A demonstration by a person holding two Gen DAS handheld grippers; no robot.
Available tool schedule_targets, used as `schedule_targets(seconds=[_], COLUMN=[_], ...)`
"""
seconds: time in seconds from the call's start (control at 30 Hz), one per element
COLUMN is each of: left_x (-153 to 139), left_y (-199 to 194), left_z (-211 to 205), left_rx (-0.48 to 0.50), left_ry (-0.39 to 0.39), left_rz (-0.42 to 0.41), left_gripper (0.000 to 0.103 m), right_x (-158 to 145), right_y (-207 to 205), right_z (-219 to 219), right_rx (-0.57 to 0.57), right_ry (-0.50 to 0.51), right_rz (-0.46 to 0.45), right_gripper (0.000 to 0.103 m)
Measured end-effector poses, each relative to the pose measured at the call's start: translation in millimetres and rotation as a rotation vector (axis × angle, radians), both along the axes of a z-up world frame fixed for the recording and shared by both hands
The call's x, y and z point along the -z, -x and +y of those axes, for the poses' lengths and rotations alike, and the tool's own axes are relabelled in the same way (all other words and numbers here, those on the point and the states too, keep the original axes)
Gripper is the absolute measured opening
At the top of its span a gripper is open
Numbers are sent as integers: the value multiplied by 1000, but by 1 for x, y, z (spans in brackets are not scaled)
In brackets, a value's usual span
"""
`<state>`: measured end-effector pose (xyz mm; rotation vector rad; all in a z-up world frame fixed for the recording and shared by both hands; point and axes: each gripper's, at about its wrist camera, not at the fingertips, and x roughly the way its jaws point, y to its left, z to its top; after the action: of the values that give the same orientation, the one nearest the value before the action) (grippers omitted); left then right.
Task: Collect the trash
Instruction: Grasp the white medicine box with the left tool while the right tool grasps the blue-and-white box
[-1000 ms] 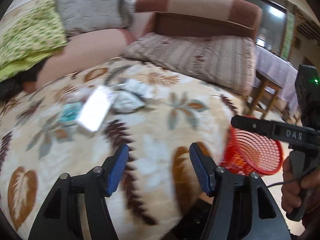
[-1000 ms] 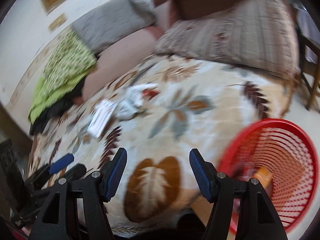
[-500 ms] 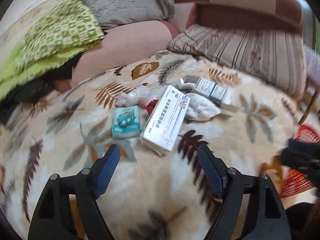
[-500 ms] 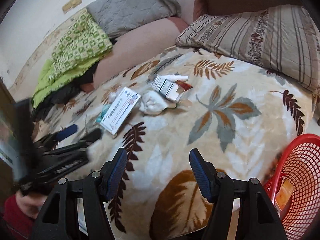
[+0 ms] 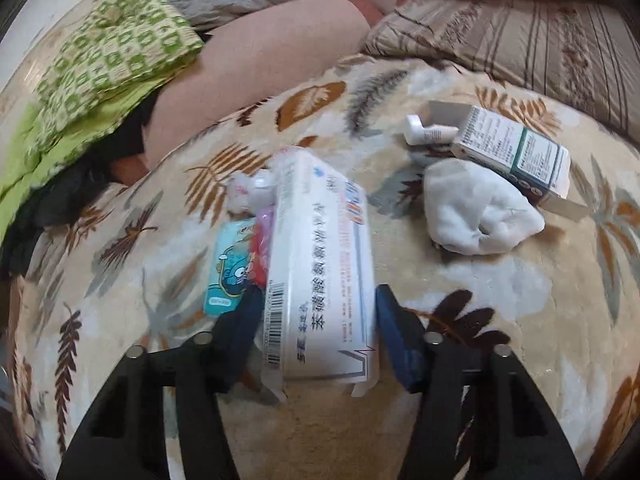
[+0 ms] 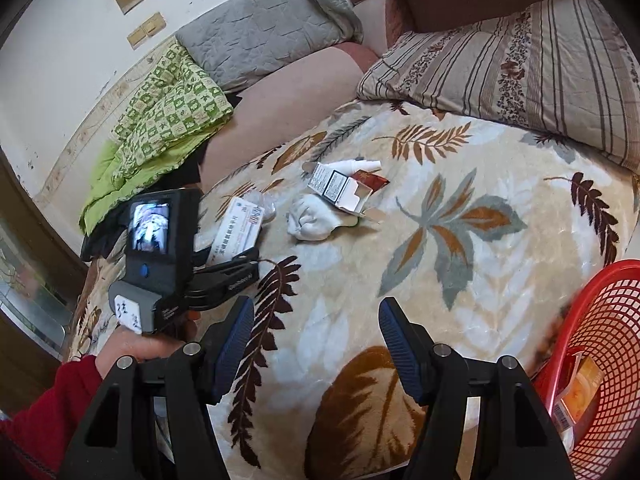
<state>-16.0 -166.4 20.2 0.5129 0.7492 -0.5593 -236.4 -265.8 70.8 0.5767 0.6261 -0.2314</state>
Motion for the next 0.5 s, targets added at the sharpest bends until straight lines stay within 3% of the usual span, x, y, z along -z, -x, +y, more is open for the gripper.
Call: schedule_targets(seconds=[0.1, 0.27, 0.3, 0.37, 0.5], left_x=[-8, -26, -29, -30, -13], left_y=[8, 37, 47, 63, 64], left_z=[19, 63, 71, 83, 89], left_rx=[-12, -21, -14, 7, -10], left_ry=[51, 164, 185, 196, 192], left_rz=[9, 98, 102, 119, 158], left_gripper=[49, 48, 43, 29, 29], right_x=[0, 8, 8, 7, -9], right_y=[-1, -11, -14, -24, -55], right_z=[1, -9, -12, -20, -37], right_rx=[-3, -48, -50, -24, -17], right_ry=[-1, -69, -78, -55, 17], right_rz=[4, 40, 38, 57, 56], right_gripper=[69, 69, 69, 69, 70])
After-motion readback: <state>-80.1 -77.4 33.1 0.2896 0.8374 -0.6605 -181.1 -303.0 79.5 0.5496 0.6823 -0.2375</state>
